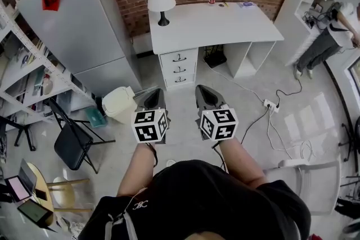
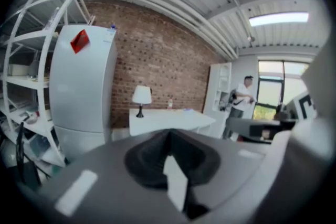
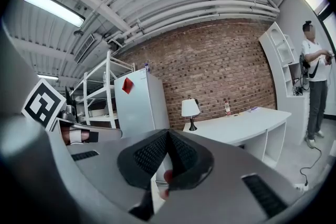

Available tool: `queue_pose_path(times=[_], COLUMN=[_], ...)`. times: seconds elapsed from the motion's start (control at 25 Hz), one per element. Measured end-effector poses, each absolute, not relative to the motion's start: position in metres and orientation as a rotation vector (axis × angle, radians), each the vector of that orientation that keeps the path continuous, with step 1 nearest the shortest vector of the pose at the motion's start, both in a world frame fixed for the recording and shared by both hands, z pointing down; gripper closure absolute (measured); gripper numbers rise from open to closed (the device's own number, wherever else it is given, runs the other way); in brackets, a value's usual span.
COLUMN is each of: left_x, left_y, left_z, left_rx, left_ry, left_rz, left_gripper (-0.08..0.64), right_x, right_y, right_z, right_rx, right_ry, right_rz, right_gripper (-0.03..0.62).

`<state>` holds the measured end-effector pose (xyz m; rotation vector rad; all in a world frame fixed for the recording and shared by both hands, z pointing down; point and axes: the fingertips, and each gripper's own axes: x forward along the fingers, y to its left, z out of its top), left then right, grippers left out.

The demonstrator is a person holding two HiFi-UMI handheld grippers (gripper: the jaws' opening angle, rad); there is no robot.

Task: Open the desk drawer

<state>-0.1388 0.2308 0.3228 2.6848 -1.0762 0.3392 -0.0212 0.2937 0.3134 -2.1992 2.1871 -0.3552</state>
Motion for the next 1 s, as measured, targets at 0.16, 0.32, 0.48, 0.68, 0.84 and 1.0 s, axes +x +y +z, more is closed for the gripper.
queue_pose_path(times=[0.16,0.32,0.48,0.68,0.84,1.0], left_x=[-0.141,-0.142,-0.144,-0.153,-0.163,-0.175], left_y=[0.223,0.214,0.203,0.184,0.165,0.151], left_z=[0.325,0.332,0.337,0.344,0.343,0.346], left_rx=[2.693,2.695,2.708,2.724,2.736,2.744], left_ry=[-1.061,-1.029,-0.989,-0.952,-0.926,-0.899], left_rz=[0.344,0.355,0.365,0.378,0.376,0.389], left_gripper=[0.561,0.561,0.561,0.561,0.561,0.561], right_x=[-0.026,-0.035,-0.043,-0.055,-0.064,-0.079], right_y=[0.286,0.277,0.265,0.245,0.225,0.209], right_z=[0.316,0.322,0.330,0.335,0.335,0.338], right_rx=[-2.205,-2.222,-2.244,-2.278,-2.285,-2.293], right_ry=[2.190,2.201,2.201,2.191,2.164,2.152], right_rz=[-0.368,-0.376,-0.392,-0.395,-0.414,-0.414], right_gripper=[0.601,0.601,0.601,0.601,0.601,0.601])
